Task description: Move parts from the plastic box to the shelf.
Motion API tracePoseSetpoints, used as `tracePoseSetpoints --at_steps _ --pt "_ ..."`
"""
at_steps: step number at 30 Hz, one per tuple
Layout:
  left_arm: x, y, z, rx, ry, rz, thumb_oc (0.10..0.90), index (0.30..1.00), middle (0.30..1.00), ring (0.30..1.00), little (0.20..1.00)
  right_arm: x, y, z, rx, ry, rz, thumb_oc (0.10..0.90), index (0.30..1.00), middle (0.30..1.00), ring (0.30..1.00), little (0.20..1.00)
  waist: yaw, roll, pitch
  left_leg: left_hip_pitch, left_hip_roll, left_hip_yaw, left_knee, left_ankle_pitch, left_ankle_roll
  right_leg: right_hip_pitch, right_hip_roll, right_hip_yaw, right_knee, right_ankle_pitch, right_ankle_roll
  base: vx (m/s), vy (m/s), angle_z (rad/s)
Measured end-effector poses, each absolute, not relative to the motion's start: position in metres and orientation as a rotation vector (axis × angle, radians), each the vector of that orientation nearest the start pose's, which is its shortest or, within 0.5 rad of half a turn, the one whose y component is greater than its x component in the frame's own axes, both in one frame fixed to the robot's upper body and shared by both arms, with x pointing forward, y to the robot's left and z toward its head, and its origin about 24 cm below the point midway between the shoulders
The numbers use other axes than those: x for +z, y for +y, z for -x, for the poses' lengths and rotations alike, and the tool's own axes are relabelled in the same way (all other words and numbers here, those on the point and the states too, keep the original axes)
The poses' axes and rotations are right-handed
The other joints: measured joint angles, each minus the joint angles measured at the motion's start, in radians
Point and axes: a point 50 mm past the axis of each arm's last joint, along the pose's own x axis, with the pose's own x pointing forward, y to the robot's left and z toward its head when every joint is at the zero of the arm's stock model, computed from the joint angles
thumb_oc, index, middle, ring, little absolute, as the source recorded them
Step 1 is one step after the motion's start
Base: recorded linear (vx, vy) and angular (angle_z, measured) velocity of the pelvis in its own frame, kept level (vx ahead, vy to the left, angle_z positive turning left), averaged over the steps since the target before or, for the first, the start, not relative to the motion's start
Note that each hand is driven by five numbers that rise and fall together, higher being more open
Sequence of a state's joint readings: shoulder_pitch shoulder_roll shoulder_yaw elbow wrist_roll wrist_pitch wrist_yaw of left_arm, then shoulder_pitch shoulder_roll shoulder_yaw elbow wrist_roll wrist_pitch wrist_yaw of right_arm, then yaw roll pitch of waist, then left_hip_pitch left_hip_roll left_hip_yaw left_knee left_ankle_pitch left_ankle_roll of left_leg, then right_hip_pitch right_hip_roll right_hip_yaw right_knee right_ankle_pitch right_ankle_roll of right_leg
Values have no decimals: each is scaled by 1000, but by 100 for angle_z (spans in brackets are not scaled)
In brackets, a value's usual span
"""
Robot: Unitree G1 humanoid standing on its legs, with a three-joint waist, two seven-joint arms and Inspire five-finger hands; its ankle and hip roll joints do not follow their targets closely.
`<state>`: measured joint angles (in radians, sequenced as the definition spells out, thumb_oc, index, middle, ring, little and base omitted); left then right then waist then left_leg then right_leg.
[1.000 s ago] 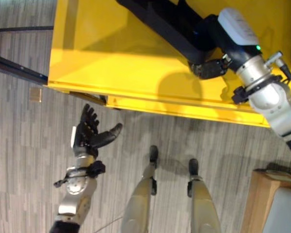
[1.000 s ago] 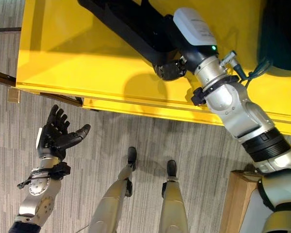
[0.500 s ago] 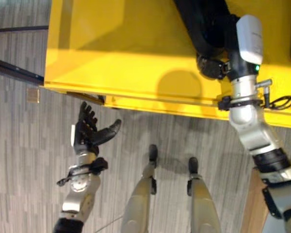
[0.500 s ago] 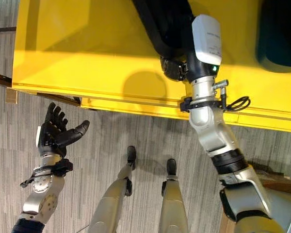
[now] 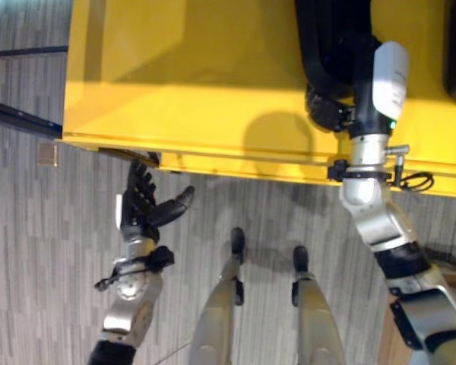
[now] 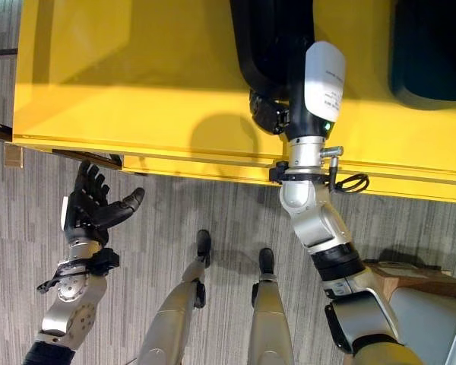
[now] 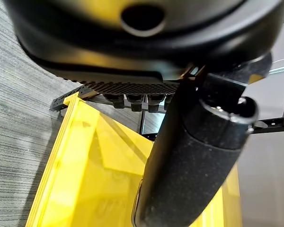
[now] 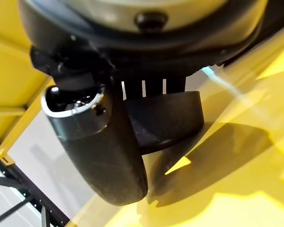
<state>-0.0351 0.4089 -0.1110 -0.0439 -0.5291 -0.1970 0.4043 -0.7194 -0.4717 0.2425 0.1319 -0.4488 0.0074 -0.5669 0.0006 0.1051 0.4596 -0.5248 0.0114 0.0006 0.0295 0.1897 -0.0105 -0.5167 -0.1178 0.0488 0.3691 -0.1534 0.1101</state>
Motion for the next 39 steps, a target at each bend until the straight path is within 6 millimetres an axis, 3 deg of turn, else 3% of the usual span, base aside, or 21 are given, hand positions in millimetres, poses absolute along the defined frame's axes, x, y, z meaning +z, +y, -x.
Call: tracePoseSetpoints --at_steps 39 --pt "86 213 -258 292 -205 157 900 1000 1000 1000 1000 223 -146 -332 -374 -820 761 400 300 300 300 300 -16 0 -1 3 4 -2 15 0 -2 4 3 -1 17 1 -3 0 0 0"
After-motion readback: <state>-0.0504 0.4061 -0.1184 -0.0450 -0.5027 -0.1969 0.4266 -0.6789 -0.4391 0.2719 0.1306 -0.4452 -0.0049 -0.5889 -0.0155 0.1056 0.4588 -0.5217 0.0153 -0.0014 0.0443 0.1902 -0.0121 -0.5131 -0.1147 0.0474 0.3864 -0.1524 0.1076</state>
